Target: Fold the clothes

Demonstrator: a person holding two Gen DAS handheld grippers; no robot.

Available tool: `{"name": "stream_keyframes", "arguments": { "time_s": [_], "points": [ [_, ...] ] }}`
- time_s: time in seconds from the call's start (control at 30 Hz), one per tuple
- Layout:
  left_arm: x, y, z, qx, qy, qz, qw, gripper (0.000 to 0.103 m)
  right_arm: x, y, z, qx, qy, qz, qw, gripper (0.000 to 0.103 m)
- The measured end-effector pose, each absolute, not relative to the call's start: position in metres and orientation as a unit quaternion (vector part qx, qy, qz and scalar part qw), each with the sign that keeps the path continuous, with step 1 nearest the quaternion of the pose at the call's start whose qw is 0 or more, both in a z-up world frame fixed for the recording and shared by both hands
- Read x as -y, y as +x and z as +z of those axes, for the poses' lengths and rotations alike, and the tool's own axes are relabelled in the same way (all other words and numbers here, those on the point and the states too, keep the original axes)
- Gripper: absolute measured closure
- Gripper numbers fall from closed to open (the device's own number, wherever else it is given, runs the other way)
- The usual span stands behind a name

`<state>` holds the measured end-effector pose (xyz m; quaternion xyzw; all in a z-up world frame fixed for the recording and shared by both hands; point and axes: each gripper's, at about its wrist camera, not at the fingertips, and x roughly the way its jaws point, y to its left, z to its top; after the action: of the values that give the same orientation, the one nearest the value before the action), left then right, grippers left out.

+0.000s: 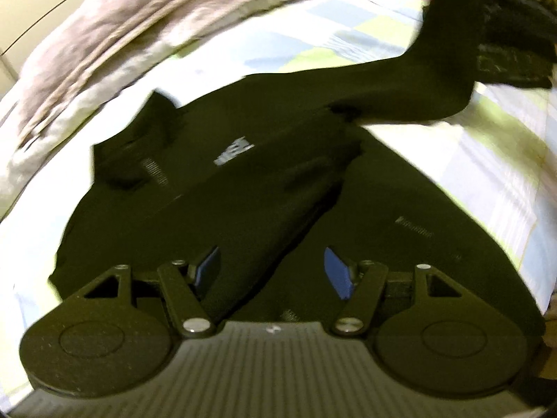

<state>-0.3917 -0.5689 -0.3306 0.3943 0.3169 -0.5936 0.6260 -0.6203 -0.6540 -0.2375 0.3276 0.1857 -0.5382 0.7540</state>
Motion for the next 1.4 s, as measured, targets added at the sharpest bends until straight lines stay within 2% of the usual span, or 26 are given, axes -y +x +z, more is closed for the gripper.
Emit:
{"name": "stream_keyframes", "arguments": {
  "time_s": [0.13,0.23,0.27,0.3,0.33,0.37,0.47,0.6,1.0,1.13,1.2,1.27,1.33,1.4],
  "points": [
    [0.514,-0.333,-0.323,-0.329,0.38,-0.567,0.653,0.041,0.62,-0.467,-0.179,-0.174,0.234,-0.455,0.841,0.097],
    [0.466,-0.281,-0.319,-0.348,0.369,-0.532,0.678,0.041,0.585,-0.328,-0.183,-0.21,0.179,-0.376,0.885,0.096],
    [0.453,-0.265,-0.32,-0.354,0.367,-0.52,0.685,0.041,0.572,-0.283,-0.196,-0.238,0.169,-0.348,0.891,0.085],
    [0.439,-0.249,-0.32,-0.36,0.365,-0.51,0.691,0.041,0.558,-0.24,-0.21,-0.269,0.165,-0.324,0.892,0.068],
    [0.426,-0.233,-0.321,-0.366,0.363,-0.499,0.697,0.041,0.544,-0.212,-0.224,-0.288,0.163,-0.305,0.893,0.028],
    [0.414,-0.219,-0.322,-0.371,0.36,-0.49,0.702,0.041,0.53,-0.193,-0.235,-0.299,0.16,-0.287,0.896,0.02],
    [0.392,-0.188,-0.326,-0.383,0.354,-0.476,0.709,0.041,0.492,-0.154,-0.266,-0.328,0.171,-0.257,0.893,0.021],
    [0.394,-0.169,-0.336,-0.396,0.341,-0.483,0.703,0.041,0.485,-0.173,-0.293,-0.366,0.217,-0.278,0.861,0.021],
    [0.529,-0.187,-0.378,-0.334,0.375,-0.573,0.647,0.041,0.568,-0.344,-0.32,-0.431,0.254,-0.447,0.742,0.02],
    [0.566,-0.17,-0.399,-0.359,0.379,-0.56,0.644,0.043,0.601,-0.383,-0.331,-0.438,0.233,-0.474,0.727,0.021],
    [0.581,-0.158,-0.411,-0.39,0.372,-0.553,0.636,0.05,0.618,-0.394,-0.342,-0.441,0.221,-0.479,0.726,0.021],
    [0.589,-0.158,-0.418,-0.401,0.377,-0.549,0.628,0.065,0.634,-0.401,-0.357,-0.444,0.217,-0.474,0.729,0.021],
    [0.594,-0.163,-0.424,-0.405,0.389,-0.546,0.621,0.072,0.648,-0.405,-0.373,-0.446,0.217,-0.463,0.735,0.021],
    [0.6,-0.169,-0.43,-0.409,0.401,-0.544,0.614,0.088,0.658,-0.405,-0.386,-0.441,0.222,-0.444,0.748,0.021]
  ]
}}
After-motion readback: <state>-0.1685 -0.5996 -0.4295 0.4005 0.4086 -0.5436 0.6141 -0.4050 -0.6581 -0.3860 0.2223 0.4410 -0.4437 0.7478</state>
